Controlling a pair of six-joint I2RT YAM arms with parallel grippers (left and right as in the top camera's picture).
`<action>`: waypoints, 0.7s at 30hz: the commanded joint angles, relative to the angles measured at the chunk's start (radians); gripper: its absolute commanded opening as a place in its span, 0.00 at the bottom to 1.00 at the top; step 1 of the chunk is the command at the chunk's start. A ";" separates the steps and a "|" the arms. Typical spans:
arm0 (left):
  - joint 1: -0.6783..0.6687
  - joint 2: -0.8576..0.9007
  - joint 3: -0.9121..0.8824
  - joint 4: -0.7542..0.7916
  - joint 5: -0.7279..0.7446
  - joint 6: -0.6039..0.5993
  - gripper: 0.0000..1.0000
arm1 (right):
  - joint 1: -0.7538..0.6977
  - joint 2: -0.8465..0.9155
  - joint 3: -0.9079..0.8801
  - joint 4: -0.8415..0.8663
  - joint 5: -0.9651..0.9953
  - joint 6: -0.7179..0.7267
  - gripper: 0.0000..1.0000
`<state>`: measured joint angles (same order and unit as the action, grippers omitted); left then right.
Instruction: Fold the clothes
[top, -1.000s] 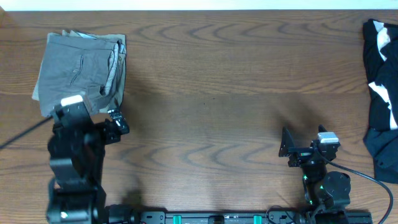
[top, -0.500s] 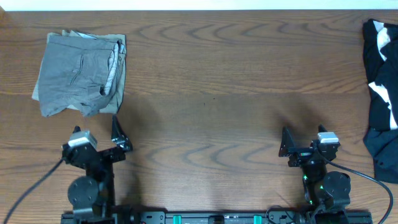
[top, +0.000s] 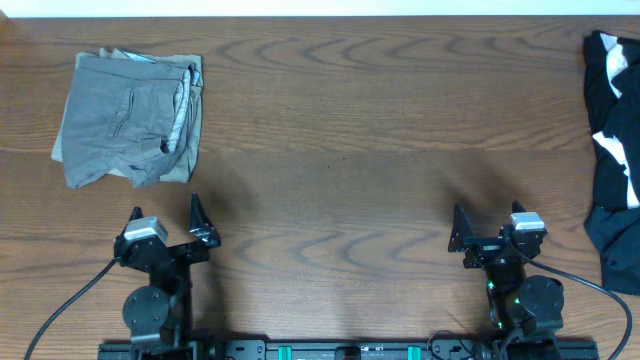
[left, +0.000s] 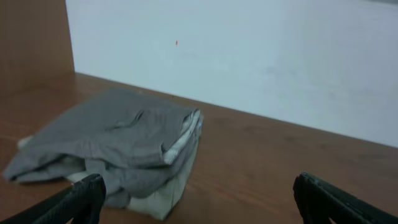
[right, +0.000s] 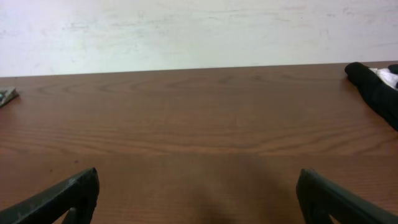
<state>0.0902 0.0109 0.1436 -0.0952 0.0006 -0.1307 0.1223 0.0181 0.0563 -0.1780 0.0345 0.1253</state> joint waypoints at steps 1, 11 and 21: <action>0.005 -0.009 -0.065 0.046 0.011 -0.002 0.98 | 0.001 -0.005 -0.004 0.002 0.006 0.008 0.99; 0.004 -0.009 -0.140 0.055 0.010 -0.002 0.98 | 0.001 -0.005 -0.005 0.002 0.006 0.008 0.99; 0.004 -0.005 -0.140 0.025 0.010 -0.002 0.98 | 0.001 -0.005 -0.004 0.002 0.006 0.008 0.99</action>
<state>0.0902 0.0105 0.0193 -0.0269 0.0231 -0.1310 0.1223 0.0181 0.0563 -0.1780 0.0345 0.1253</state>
